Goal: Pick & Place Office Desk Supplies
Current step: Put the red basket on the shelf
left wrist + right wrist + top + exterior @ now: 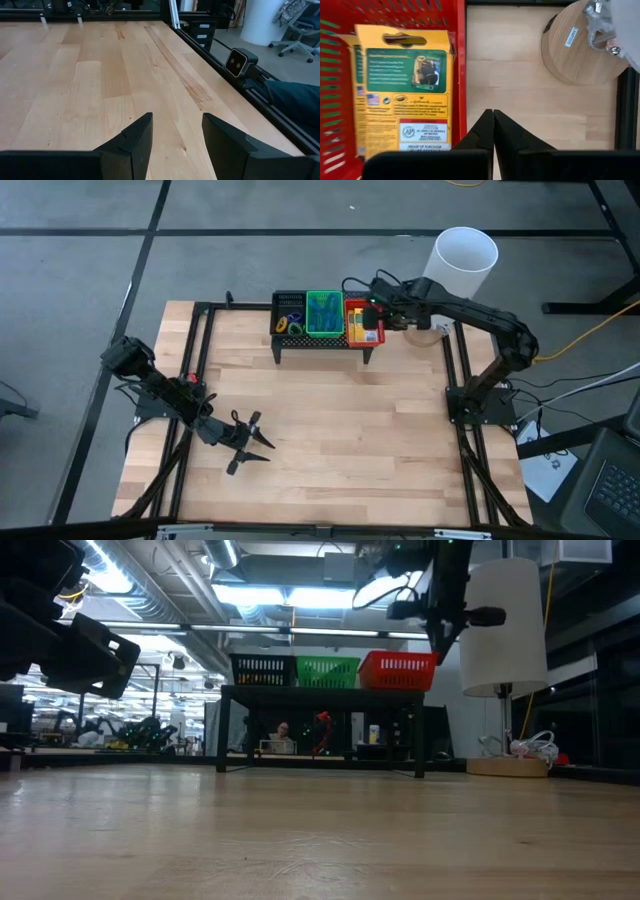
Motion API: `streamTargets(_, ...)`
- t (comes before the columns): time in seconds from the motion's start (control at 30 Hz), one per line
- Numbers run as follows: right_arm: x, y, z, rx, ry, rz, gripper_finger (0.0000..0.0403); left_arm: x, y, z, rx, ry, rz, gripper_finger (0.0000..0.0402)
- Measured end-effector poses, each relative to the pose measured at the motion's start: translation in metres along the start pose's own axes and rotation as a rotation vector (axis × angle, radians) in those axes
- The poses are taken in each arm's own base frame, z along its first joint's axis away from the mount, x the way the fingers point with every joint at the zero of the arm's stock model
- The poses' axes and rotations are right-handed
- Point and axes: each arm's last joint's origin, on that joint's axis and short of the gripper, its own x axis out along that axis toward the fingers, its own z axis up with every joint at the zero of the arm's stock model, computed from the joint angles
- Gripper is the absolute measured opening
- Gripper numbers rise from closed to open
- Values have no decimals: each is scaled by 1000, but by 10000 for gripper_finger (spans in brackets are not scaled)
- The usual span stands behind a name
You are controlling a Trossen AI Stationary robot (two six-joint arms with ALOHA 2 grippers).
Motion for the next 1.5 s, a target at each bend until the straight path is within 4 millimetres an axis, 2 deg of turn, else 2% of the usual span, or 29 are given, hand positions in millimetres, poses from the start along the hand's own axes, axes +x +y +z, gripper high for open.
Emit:
streamTargets(0.27, 14, 7, 2, -25, 35, -20, 1, 0, 0, 0, 0, 0, -1, 168)
streamTargets(1.5, 14, 12, 5, -18, 51, 55, 0, 0, 0, 0, 1, 1, -4, 168)
